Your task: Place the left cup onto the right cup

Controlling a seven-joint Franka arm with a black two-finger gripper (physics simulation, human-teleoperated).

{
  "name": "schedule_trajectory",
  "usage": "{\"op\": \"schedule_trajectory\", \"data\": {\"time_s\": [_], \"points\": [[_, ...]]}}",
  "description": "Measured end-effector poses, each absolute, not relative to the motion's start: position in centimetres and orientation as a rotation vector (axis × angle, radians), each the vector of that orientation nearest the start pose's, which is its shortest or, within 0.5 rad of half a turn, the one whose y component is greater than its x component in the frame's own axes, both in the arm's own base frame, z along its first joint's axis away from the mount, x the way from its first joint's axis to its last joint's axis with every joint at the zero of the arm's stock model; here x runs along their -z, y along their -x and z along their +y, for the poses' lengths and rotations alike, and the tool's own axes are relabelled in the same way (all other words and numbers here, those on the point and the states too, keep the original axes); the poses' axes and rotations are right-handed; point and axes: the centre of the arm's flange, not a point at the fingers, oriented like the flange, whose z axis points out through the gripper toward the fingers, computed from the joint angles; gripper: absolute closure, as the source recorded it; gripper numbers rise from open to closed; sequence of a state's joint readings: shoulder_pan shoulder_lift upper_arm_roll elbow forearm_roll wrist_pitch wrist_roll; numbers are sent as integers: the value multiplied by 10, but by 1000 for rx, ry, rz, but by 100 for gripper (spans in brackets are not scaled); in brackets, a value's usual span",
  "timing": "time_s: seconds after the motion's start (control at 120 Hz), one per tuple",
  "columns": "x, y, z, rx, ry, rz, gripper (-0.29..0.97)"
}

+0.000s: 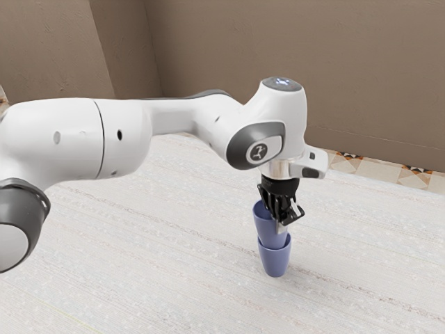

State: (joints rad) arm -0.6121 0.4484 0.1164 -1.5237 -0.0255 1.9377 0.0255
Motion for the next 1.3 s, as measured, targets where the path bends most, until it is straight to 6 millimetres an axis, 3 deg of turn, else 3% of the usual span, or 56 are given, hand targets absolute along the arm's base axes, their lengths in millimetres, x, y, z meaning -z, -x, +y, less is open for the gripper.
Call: {"op": "schedule_trajectory", "data": {"time_s": [0.967,1.3], "points": [[-386,-595,-337,-58,3000,798,77],[-386,-595,-339,-47,3021,799,53]]}}
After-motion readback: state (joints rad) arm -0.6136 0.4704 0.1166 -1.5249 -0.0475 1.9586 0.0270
